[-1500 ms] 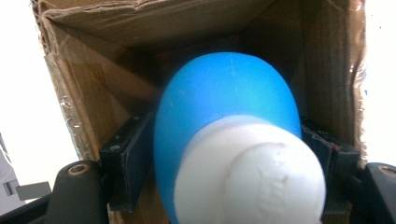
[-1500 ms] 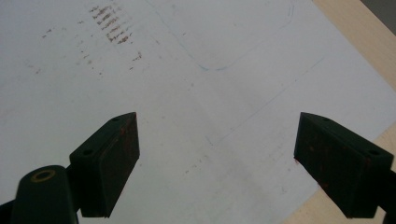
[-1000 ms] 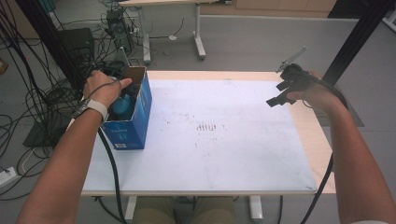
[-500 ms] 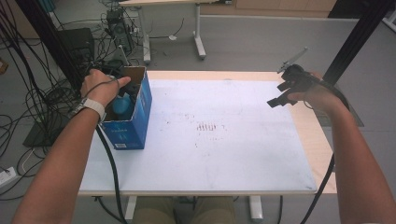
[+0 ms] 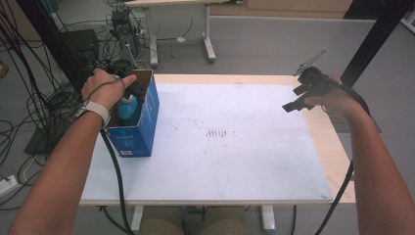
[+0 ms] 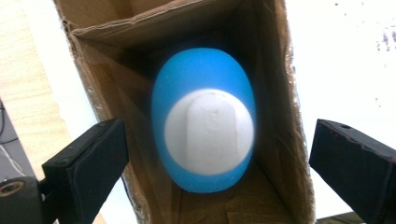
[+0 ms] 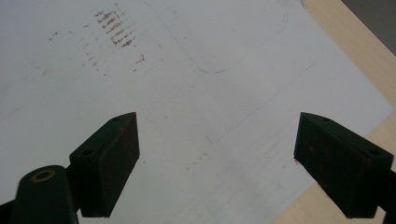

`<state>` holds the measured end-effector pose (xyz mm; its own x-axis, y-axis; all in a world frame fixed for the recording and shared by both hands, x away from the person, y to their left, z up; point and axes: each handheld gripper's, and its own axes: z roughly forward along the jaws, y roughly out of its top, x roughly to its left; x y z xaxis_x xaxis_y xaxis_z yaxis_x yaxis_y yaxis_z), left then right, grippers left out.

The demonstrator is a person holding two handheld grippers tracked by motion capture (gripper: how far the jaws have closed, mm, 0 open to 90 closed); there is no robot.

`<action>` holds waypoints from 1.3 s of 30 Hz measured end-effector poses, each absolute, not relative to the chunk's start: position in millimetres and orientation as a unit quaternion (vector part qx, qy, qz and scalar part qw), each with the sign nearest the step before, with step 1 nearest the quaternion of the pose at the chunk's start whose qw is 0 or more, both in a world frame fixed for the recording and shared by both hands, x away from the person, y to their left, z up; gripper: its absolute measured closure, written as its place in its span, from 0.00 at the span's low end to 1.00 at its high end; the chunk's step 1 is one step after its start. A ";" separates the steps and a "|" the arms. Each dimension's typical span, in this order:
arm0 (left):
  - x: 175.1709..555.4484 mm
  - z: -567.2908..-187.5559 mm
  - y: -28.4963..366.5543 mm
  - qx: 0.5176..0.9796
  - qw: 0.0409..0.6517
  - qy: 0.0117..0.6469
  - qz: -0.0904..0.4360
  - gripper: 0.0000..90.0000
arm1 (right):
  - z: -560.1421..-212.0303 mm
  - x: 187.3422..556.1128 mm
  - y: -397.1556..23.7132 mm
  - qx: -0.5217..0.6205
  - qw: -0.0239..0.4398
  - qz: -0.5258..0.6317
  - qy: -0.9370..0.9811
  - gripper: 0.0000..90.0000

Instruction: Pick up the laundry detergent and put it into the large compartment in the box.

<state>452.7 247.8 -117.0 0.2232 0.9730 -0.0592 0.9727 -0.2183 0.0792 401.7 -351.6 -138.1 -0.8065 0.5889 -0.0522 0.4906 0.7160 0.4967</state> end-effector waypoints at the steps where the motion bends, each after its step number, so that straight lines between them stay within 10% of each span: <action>1: 452.8 -116.4 248.4 0.781 0.051 0.623 0.000 0.06 | -137.8 401.5 -351.7 0.293 0.104 0.237 0.920 0.16; 39: 433.4 -66.6 223.5 0.841 0.064 0.537 0.032 0.06 | -134.8 399.8 -348.6 0.294 0.104 0.235 0.920 0.16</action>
<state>433.4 223.5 -66.6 0.4210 0.9070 -0.0144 0.8988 -0.4149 0.1412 399.8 -348.6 -134.8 -0.8050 0.5909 -0.0525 0.4931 0.7158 0.4945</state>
